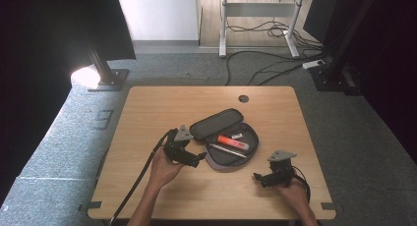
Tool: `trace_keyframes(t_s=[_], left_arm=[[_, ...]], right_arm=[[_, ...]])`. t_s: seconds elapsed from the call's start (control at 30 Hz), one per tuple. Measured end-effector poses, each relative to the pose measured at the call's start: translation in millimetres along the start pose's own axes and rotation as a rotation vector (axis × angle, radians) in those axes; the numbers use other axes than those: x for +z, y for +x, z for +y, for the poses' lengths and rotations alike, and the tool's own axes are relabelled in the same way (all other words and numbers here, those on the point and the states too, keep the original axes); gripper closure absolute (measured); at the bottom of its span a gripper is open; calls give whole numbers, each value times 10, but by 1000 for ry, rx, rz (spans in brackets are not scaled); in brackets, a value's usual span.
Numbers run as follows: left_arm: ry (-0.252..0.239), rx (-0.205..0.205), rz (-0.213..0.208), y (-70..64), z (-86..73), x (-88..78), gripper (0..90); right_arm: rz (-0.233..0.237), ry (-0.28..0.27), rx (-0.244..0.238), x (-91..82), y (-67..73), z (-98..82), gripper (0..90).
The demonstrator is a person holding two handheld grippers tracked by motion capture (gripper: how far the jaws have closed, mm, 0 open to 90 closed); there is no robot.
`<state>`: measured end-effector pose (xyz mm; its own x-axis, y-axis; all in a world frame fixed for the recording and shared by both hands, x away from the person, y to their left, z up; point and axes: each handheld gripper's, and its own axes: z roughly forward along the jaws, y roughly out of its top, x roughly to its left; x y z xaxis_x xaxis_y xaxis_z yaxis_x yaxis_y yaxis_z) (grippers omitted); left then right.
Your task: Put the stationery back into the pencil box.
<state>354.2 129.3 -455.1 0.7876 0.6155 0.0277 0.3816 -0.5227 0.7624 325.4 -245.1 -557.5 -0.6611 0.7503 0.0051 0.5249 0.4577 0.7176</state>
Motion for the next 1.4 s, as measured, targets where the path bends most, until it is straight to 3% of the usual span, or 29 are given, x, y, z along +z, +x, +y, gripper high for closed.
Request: trace_keyframes(t_s=[0.23, 0.7, 1.07, 1.4], left_arm=[[-7, -19, -5, 33, -153, -43, 0], [5, -11, -31, 31, -490, -18, 0], [53, -9, -26, -4, -731, 104, 0], [156, 26, 26, -41, -918, 287, 0]], right_arm=[[-1, 1, 1, -2, 1, -1, 0], [-1, 1, 1, -2, 2, -1, 0], [-1, 1, 2, -2, 2, -1, 0], [-1, 1, 2, -2, 2, -1, 0]])
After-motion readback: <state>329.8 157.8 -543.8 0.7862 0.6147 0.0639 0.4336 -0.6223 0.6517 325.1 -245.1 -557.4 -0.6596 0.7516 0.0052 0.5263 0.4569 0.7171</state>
